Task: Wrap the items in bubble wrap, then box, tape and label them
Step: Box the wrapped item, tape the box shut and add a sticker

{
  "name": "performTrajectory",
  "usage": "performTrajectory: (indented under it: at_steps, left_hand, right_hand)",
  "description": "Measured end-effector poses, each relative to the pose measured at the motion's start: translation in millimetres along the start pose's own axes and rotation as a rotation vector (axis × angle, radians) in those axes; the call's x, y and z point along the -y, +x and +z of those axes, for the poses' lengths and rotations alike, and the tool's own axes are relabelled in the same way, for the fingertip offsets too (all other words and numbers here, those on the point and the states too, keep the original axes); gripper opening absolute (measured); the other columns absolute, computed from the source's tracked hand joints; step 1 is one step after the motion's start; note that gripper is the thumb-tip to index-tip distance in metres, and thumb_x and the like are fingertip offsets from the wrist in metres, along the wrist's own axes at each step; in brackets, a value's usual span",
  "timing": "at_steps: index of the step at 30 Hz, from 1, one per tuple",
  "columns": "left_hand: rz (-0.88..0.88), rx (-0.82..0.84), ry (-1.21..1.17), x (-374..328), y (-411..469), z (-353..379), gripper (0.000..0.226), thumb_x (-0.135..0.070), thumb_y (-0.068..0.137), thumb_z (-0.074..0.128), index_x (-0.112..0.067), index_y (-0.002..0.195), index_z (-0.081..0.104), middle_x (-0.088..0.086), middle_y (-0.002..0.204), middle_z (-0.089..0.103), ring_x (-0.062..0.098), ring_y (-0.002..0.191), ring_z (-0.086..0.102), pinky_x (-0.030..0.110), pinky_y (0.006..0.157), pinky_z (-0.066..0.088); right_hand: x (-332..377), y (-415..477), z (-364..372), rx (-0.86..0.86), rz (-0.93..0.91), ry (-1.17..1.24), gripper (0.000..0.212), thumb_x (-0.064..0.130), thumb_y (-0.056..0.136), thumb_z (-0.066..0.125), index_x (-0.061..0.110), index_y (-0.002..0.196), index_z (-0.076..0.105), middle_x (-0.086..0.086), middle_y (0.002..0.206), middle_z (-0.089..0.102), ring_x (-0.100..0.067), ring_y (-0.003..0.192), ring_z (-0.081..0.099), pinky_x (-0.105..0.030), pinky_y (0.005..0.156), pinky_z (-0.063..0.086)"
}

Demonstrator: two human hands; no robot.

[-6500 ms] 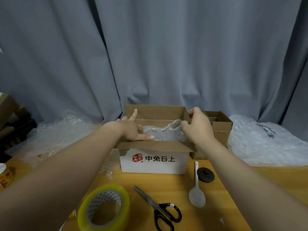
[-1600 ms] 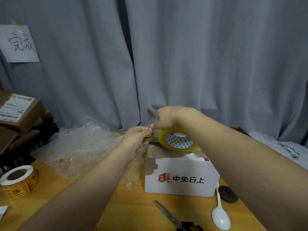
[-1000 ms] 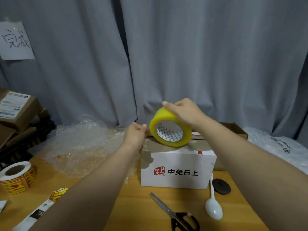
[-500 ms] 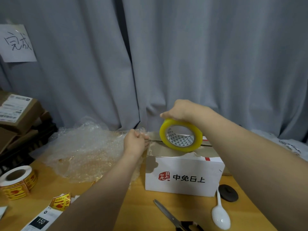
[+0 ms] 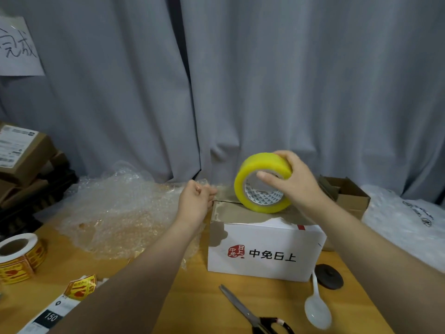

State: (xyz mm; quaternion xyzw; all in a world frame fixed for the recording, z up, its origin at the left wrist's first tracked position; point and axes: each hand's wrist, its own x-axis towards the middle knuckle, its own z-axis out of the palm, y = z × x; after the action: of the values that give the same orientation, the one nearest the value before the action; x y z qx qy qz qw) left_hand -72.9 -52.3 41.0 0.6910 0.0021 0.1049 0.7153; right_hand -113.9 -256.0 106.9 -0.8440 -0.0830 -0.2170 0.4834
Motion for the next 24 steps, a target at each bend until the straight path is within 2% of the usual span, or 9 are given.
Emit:
performTrajectory:
  at_steps: [2,5,7,8,10,12,17,20,24]
  left_hand:
    - [0.027,-0.048,0.013,4.8,-1.9,3.0,0.019,-0.015,0.099,0.044,-0.012,0.08,0.042,0.008,0.093,0.069,0.018,0.089,0.067,0.031,0.082,0.054]
    - [0.067,-0.081,0.027,8.7,-6.2,4.2,0.022,-0.016,0.099,0.043,-0.014,0.078,0.039,0.009,0.095,0.069,0.016,0.09,0.066,0.033,0.084,0.053]
    - [0.079,-0.087,0.059,9.6,-9.7,3.7,0.023,-0.018,0.099,0.044,-0.016,0.077,0.039,0.007,0.096,0.07,0.015,0.092,0.066,0.035,0.087,0.052]
    - [0.084,-0.088,0.079,9.2,-12.2,4.0,0.022,-0.02,0.099,0.045,-0.016,0.077,0.04,0.004,0.096,0.07,0.015,0.093,0.066,0.037,0.088,0.052]
    - [0.093,-0.099,0.133,8.5,-17.5,5.9,0.021,-0.022,0.098,0.045,-0.014,0.078,0.042,0.001,0.097,0.07,0.013,0.092,0.065,0.038,0.086,0.051]
    - [0.111,-0.131,0.187,6.5,-21.6,8.0,0.022,-0.023,0.099,0.044,-0.012,0.08,0.044,0.0,0.098,0.07,0.012,0.089,0.065,0.038,0.083,0.051]
    - [0.077,-0.182,0.15,7.6,-24.9,5.7,0.021,-0.027,0.097,0.044,-0.017,0.078,0.043,-0.002,0.09,0.071,0.02,0.086,0.067,0.048,0.083,0.053]
    - [0.086,-0.2,0.19,8.1,-30.8,4.4,0.021,-0.023,0.097,0.043,-0.018,0.077,0.041,0.006,0.091,0.07,0.028,0.087,0.066,0.051,0.08,0.052]
    - [0.174,-0.193,0.275,5.8,-34.6,1.8,0.024,-0.024,0.098,0.043,-0.017,0.076,0.039,0.012,0.092,0.068,0.023,0.086,0.065,0.043,0.074,0.052]
  right_hand:
    - [-18.5,-14.7,4.5,-0.05,0.067,0.05,0.053,0.026,0.074,0.082,0.022,0.118,0.052,0.012,0.097,0.061,0.0,0.087,0.06,-0.014,0.074,0.046]
    - [-33.3,-15.6,10.8,-0.121,0.227,-0.181,0.035,0.043,0.079,0.07,0.023,0.104,0.057,0.002,0.097,0.063,-0.024,0.103,0.06,-0.04,0.092,0.046]
    - [-34.5,-12.2,8.9,-0.052,0.427,-0.487,0.044,0.059,0.079,0.051,0.026,0.106,0.06,-0.005,0.117,0.056,-0.037,0.123,0.044,-0.056,0.109,0.024]
    - [-35.2,-12.5,7.4,-0.003,0.5,-0.53,0.051,0.065,0.077,0.045,0.027,0.107,0.061,-0.005,0.123,0.052,-0.04,0.128,0.038,-0.059,0.109,0.017]
    - [-39.3,-12.5,5.5,0.026,0.536,-0.456,0.063,0.074,0.067,0.04,0.025,0.099,0.065,-0.005,0.119,0.058,-0.039,0.119,0.046,-0.055,0.105,0.033]
    - [-42.2,-14.0,5.9,-0.013,0.497,-0.405,0.068,0.077,0.057,0.037,0.024,0.088,0.066,-0.007,0.104,0.065,-0.037,0.101,0.056,-0.047,0.089,0.048]
    - [-35.6,-18.2,8.7,-0.06,0.487,-0.366,0.065,0.075,0.059,0.035,0.025,0.085,0.067,-0.005,0.095,0.067,-0.035,0.095,0.057,-0.044,0.087,0.049]
    - [-33.1,-21.7,9.2,-0.031,0.456,-0.355,0.058,0.074,0.068,0.039,0.028,0.089,0.067,-0.003,0.094,0.066,-0.032,0.095,0.058,-0.044,0.089,0.048]
    - [-30.6,-20.6,12.6,-0.12,0.3,-0.3,0.043,0.06,0.07,0.045,0.03,0.097,0.06,0.0,0.097,0.065,-0.027,0.099,0.058,-0.052,0.095,0.044]
